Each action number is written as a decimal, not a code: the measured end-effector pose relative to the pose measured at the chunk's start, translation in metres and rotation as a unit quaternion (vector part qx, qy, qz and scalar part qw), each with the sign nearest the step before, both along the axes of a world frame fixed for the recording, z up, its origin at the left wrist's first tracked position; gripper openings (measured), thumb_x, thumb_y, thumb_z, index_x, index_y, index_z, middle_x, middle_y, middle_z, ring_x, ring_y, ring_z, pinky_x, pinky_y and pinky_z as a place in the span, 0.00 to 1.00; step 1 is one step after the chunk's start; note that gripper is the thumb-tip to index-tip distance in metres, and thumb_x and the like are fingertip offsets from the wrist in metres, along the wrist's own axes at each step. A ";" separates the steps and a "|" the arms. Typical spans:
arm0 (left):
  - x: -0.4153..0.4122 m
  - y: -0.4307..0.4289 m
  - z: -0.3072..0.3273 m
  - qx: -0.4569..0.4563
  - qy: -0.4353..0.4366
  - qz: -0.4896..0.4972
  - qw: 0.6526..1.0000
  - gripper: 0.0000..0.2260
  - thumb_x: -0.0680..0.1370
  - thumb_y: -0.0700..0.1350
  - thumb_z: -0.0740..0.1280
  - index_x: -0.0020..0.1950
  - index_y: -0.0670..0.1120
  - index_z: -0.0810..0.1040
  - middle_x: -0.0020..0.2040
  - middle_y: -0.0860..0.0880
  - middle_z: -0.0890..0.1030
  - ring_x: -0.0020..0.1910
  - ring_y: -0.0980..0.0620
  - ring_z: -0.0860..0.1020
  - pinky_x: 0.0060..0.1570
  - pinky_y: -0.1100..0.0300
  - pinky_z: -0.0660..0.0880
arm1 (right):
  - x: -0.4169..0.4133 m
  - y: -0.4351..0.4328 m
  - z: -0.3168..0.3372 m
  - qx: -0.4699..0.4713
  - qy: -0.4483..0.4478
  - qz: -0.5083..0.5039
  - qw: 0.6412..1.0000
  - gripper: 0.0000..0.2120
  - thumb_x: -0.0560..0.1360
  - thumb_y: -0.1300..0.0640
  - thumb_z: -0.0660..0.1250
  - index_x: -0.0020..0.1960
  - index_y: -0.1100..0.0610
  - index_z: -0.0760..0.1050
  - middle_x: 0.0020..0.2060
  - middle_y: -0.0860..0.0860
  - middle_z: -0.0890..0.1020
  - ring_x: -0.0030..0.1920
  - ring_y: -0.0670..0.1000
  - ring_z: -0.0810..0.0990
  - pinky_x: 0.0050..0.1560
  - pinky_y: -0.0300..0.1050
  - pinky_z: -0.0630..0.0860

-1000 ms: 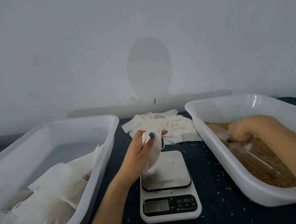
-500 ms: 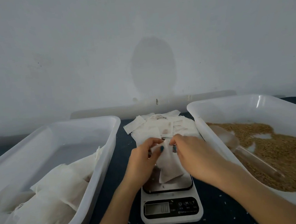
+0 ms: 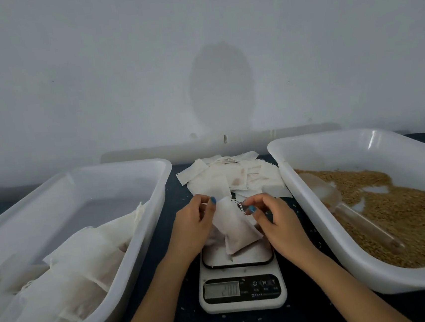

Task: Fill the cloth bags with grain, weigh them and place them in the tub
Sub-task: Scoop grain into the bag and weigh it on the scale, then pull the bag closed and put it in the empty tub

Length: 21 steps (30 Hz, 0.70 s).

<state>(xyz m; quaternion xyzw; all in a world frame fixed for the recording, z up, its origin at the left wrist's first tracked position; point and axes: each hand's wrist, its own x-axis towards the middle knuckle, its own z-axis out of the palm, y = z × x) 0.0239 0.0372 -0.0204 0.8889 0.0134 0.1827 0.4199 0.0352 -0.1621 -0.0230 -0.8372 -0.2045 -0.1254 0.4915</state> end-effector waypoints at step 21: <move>-0.013 -0.016 0.020 0.051 -0.020 -0.017 0.998 0.10 0.73 0.59 0.72 0.53 0.60 0.79 0.39 0.61 0.80 0.37 0.62 0.77 0.35 0.70 0.69 | 0.014 -0.012 -0.016 -0.003 -0.028 -0.077 0.997 0.12 0.80 0.62 0.62 0.50 0.45 0.76 0.43 0.40 0.82 0.48 0.44 0.79 0.48 0.41 0.76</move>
